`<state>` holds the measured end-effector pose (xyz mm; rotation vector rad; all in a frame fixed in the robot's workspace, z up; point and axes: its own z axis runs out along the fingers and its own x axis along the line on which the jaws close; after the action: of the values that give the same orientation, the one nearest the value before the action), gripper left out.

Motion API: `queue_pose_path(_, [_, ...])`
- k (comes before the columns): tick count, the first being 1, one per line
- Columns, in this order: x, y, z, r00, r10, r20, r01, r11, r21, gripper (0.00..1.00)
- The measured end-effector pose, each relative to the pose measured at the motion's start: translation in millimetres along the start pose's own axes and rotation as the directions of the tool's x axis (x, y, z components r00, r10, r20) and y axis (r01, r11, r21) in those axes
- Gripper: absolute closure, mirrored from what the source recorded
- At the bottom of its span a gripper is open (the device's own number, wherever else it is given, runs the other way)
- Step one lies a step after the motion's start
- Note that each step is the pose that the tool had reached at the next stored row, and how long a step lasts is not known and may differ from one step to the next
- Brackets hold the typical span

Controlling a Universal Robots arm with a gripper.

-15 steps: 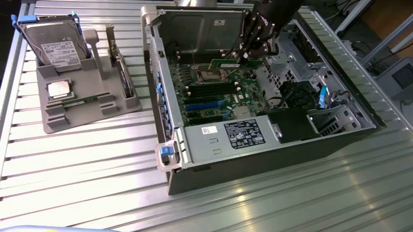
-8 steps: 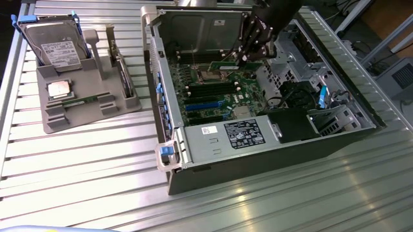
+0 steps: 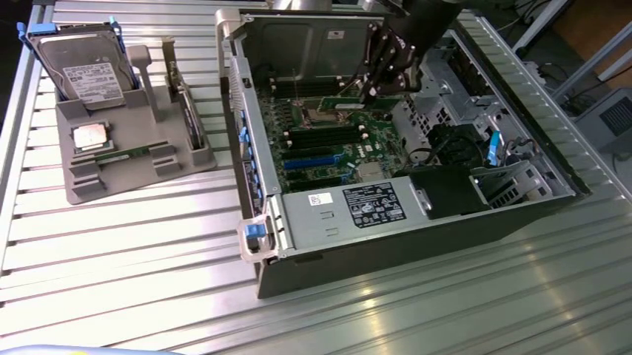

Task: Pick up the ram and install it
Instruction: 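Insert the ram into the slot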

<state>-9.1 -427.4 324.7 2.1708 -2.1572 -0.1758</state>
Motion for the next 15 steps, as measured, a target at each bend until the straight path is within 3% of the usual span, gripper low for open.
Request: queue_pose_path(15, [0.3,-1.3,9.4,1.0000,0.000,0.0000,0.000,1.0000,0.0000,0.87])
